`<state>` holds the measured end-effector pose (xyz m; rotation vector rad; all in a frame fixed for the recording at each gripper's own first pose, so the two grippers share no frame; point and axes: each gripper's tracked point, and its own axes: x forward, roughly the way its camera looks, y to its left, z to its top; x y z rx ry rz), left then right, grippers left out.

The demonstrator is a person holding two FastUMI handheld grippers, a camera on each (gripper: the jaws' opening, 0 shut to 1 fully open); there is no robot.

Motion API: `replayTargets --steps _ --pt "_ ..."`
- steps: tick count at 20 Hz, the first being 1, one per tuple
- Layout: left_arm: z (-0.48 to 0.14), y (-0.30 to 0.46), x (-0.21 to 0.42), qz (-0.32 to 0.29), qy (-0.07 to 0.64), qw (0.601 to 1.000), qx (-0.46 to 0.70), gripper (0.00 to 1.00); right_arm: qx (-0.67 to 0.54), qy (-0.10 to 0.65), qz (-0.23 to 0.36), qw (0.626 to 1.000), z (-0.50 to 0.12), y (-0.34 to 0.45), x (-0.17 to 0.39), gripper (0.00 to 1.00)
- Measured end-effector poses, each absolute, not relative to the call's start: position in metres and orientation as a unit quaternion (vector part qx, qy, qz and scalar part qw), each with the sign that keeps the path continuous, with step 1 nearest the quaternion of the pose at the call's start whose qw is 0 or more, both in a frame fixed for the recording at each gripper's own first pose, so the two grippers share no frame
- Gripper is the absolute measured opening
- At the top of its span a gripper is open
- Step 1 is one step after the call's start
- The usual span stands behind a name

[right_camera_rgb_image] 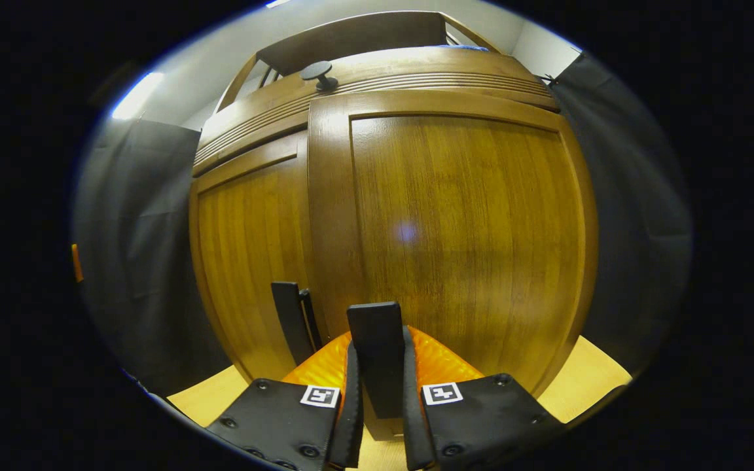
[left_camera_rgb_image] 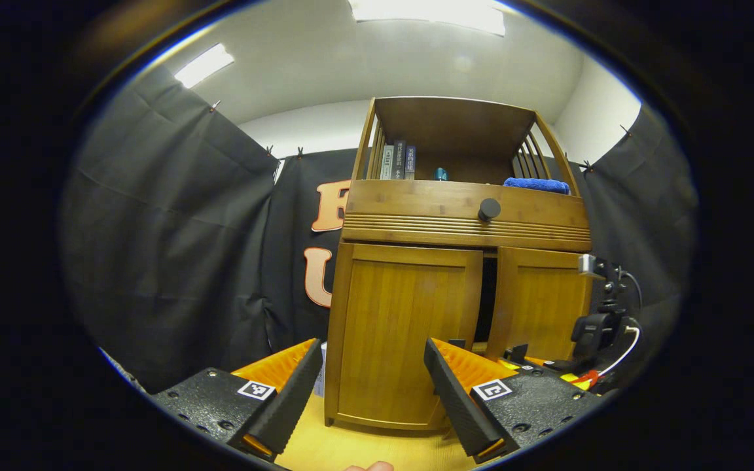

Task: Open the right door of the double-door shoe cabinet with the right hand, and open the left door with the left hand.

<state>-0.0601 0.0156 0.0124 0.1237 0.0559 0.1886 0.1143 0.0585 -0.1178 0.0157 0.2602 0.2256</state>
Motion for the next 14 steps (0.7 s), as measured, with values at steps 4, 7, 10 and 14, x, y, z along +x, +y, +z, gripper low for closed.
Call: replayTargets --steps 4,7,10,14 --pt "0.012 0.01 -0.058 0.087 0.026 0.994 0.054 0.95 0.014 0.135 0.12 0.984 -0.11 0.044 0.082 0.33" --pt "0.012 0.011 -0.058 0.085 0.023 0.995 0.056 0.95 0.017 0.132 0.119 0.984 -0.105 0.029 0.064 0.33" --pt "0.007 0.01 -0.059 0.083 0.03 0.995 0.051 0.92 0.025 0.13 0.114 0.985 -0.097 0.012 0.041 0.33" --pt "0.006 0.009 -0.053 0.074 0.022 0.995 0.059 0.95 0.026 0.128 0.105 0.986 -0.087 -0.014 0.017 0.31"
